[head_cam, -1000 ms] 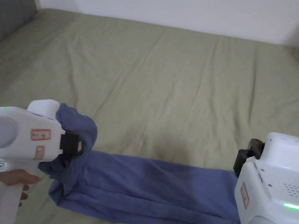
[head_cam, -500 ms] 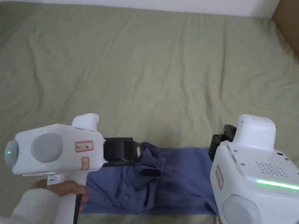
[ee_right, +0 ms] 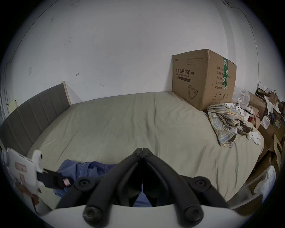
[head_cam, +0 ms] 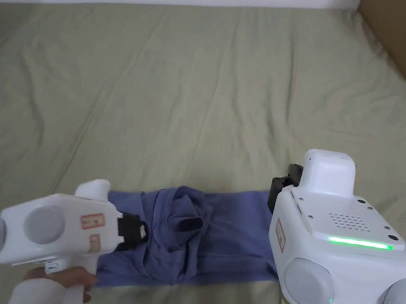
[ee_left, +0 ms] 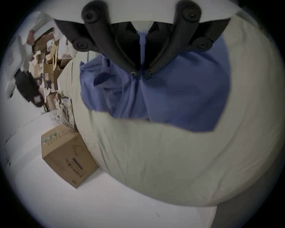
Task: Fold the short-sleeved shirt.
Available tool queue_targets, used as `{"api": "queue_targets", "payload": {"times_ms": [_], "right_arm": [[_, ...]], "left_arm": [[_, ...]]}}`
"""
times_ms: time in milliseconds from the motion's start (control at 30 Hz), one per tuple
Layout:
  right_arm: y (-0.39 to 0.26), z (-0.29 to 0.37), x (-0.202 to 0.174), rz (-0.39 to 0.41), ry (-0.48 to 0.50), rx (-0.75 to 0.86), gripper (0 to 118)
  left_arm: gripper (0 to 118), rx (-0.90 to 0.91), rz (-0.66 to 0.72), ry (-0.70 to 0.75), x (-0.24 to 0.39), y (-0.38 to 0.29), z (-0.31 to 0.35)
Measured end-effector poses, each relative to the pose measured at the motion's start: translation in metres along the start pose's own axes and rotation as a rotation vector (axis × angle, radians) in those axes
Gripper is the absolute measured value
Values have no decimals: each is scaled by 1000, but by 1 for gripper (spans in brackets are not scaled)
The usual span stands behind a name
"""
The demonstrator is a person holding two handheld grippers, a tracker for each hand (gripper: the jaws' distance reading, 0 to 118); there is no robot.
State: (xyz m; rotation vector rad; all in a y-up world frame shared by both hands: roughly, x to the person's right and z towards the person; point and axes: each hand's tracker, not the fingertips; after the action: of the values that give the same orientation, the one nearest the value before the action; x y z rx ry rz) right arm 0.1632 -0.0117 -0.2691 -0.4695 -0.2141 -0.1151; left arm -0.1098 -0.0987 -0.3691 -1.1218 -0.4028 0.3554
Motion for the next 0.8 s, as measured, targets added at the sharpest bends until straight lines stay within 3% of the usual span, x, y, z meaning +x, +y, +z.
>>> {"api": "queue_targets", "payload": {"times_ms": [133, 467, 800], "right_arm": [[0, 1, 6, -13, -1, 4, 0], [5, 3, 18, -43, -13, 8, 0], [5, 11, -1, -18, -7, 37, 0]], "left_arm": [[5, -96, 67, -43, 23, -13, -28], [5, -93, -85, -94, 73, -15, -32], [5, 75, 14, -234, -9, 1, 45]]}}
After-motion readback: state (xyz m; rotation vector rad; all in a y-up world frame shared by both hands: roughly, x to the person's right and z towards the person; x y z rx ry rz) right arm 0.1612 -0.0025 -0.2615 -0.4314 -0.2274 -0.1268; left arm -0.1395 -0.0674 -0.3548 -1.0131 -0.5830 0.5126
